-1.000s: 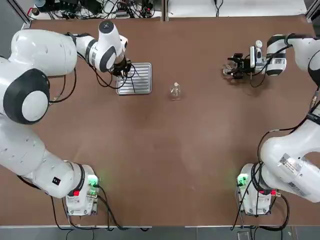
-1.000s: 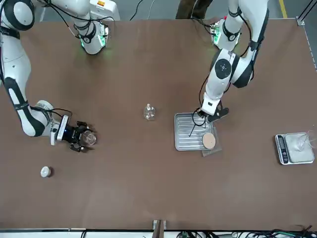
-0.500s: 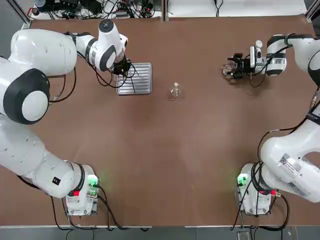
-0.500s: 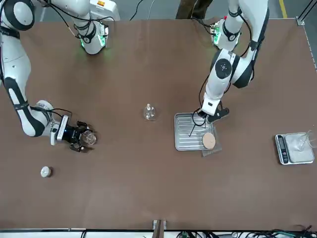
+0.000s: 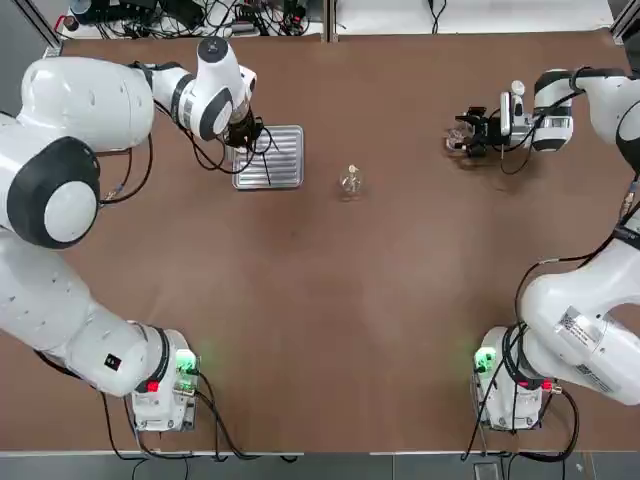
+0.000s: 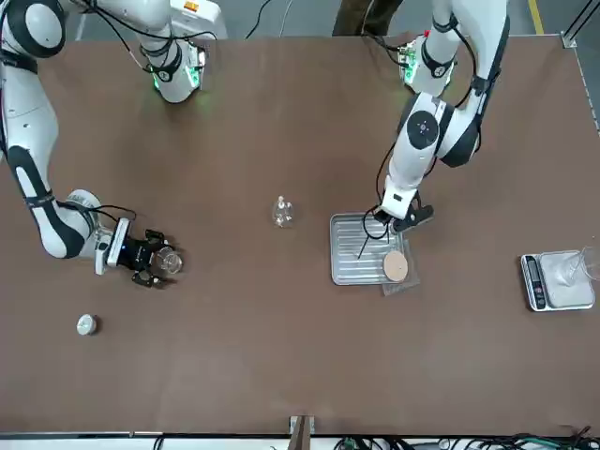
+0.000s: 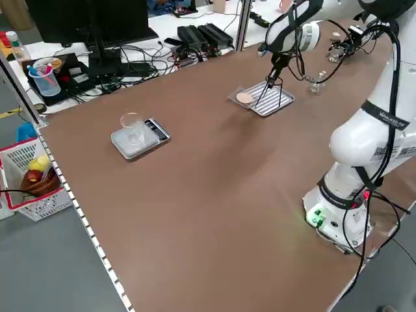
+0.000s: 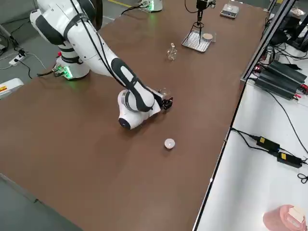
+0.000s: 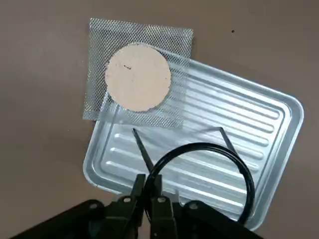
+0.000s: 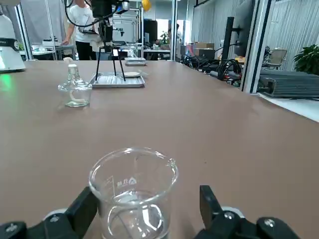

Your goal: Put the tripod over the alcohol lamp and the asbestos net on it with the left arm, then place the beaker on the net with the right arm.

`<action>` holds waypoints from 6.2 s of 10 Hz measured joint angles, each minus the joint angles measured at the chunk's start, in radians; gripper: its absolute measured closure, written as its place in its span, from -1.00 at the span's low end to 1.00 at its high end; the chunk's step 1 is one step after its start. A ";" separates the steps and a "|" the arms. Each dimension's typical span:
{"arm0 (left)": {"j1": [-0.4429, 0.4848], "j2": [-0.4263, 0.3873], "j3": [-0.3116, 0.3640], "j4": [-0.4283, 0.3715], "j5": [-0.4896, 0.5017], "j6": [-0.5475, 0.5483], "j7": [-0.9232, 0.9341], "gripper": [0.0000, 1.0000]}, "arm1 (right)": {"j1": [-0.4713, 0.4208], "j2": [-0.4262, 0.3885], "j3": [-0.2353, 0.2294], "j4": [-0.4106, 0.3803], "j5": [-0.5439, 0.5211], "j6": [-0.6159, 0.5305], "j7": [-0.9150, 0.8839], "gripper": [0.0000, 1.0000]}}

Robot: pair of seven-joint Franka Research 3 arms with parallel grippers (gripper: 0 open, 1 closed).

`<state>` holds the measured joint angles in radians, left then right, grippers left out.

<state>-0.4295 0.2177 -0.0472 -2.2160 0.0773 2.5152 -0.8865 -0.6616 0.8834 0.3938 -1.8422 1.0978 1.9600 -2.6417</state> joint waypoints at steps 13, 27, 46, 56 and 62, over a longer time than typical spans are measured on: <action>-0.235 0.214 -0.070 0.538 -0.001 -0.228 -0.303 0.84 | -0.001 0.000 0.000 0.000 0.000 0.001 0.000 -0.81; -0.401 0.359 -0.062 0.633 -0.001 -0.292 -0.459 0.84 | 0.000 0.000 0.000 -0.001 0.000 0.001 0.000 -0.80; -0.399 0.410 -0.054 0.646 0.013 -0.238 -0.459 0.75 | 0.000 0.000 0.000 -0.001 0.000 0.001 0.000 -0.76; -0.398 0.419 -0.054 0.648 0.013 -0.238 -0.459 0.09 | -0.001 0.000 0.000 -0.001 0.000 0.001 0.000 -0.74; -0.398 0.419 -0.054 0.656 0.013 -0.238 -0.459 0.04 | -0.001 0.000 0.000 0.000 0.000 0.001 0.000 -0.74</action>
<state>-0.8270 0.6370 -0.1008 -1.5600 0.0904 2.2777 -1.3460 -0.6627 0.8835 0.3935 -1.8427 1.0979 1.9607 -2.6420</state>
